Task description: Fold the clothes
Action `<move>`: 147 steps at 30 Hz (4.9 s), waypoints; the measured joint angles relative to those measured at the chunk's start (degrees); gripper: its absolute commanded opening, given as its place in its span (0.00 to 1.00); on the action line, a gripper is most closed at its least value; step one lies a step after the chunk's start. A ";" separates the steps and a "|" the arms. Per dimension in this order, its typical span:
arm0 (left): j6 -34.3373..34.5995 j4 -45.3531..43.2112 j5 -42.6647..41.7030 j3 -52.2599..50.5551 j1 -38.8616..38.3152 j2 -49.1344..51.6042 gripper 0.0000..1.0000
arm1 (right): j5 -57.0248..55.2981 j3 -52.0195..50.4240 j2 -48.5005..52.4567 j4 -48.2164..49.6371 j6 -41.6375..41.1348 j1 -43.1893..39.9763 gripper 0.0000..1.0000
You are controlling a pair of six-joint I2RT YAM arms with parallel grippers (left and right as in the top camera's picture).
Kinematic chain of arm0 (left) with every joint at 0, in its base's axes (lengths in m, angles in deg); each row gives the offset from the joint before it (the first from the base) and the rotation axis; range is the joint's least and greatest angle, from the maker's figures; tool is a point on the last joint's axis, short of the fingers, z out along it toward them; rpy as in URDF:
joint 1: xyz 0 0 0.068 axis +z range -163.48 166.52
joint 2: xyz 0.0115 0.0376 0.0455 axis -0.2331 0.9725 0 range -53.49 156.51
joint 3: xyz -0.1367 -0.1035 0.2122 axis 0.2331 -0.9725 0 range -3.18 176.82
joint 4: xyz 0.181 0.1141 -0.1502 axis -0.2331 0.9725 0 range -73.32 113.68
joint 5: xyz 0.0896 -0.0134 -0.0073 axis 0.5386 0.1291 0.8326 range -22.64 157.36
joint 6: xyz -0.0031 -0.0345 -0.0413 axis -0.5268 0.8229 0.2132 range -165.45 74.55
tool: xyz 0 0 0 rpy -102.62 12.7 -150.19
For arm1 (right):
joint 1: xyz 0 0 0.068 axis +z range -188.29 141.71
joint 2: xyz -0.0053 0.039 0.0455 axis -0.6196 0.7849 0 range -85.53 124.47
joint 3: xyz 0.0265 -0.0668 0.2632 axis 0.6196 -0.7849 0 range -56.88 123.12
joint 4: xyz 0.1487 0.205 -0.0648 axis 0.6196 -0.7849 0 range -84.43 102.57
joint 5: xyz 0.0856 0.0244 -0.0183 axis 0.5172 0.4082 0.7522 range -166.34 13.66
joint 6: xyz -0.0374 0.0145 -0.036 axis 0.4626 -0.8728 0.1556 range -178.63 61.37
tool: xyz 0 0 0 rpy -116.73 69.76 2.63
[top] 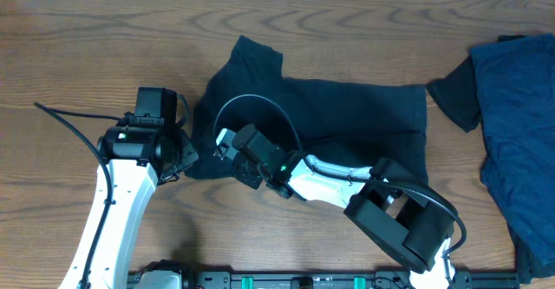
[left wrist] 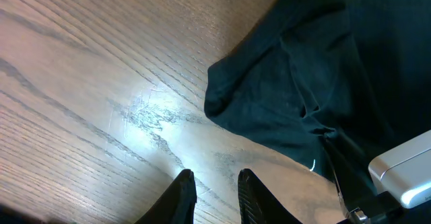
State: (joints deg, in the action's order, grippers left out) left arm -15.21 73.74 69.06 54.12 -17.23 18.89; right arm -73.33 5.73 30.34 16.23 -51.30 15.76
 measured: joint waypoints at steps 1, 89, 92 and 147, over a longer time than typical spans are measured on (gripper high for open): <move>0.00 0.00 0.00 0.00 0.00 0.00 0.24 | -0.04 0.00 0.00 0.02 -0.04 0.00 0.08; 0.00 -1.14 0.00 -1.62 0.00 0.28 0.25 | 5.22 14.71 -4.39 -13.77 5.22 -12.92 0.32; 0.00 -1.14 0.00 -1.62 0.00 0.26 0.25 | 5.81 15.02 -4.11 -15.02 5.57 -12.92 0.31; 0.00 -1.14 0.02 -1.62 0.00 0.28 0.25 | 7.67 14.78 7.72 -2.40 6.45 -14.08 0.01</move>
State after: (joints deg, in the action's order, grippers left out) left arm -15.21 72.60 69.08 52.50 -17.23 19.17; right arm -65.66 20.50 38.06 13.82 -44.85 1.68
